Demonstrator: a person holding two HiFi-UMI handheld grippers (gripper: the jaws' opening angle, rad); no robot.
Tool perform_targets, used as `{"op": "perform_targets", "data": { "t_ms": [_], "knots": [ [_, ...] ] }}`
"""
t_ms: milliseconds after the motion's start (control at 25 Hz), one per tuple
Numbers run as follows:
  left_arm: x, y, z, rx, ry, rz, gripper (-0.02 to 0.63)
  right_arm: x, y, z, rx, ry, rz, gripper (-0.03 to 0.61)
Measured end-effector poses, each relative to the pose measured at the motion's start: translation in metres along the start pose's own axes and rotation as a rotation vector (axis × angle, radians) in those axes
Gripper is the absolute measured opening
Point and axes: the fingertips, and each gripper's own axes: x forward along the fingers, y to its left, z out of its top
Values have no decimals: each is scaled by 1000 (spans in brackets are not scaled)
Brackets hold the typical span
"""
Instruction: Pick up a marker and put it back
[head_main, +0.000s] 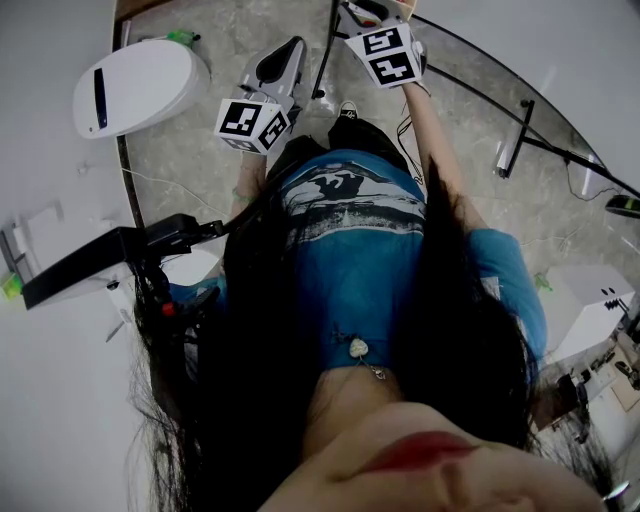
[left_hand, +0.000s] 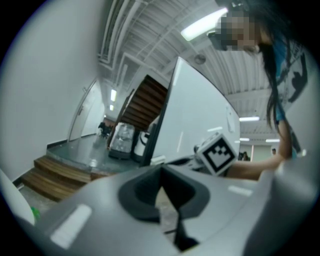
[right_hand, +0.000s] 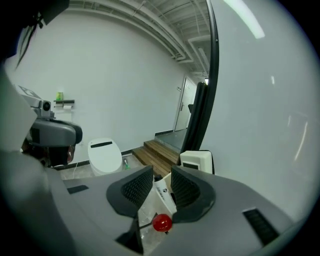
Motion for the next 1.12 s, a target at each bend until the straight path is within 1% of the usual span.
{"op": "perform_targets", "data": {
  "t_ms": [120, 320, 440, 520, 600, 720, 800, 920, 1120],
  "knots": [
    [0, -3, 0, -1, 1, -8, 2, -20, 5, 7, 74, -63, 6, 92],
    [1, -11, -1, 1, 13, -35, 2, -54, 21, 7, 291, -173, 41, 92],
    [4, -19, -5, -3, 32, -60, 2, -68, 25, -1, 402, -199, 64, 92],
    [-8, -32, -11, -9, 45, -80, 2, -86, 39, -11, 452, -200, 68, 91],
    [-47, -62, -23, -13, 46, -102, 2, -125, 76, -28, 480, -201, 59, 91],
    [-115, -111, -44, -23, 42, -128, 2, -187, 143, -60, 490, -187, 45, 91],
    [-131, -122, -53, -35, 51, -137, 2, -201, 167, -72, 492, -161, 52, 91],
    [-131, -125, -54, -43, 59, -151, 2, -204, 180, -78, 496, -139, 66, 91],
    [-129, -122, -49, -32, 53, -147, 2, -201, 176, -72, 497, -157, 71, 91]
  ]
}}
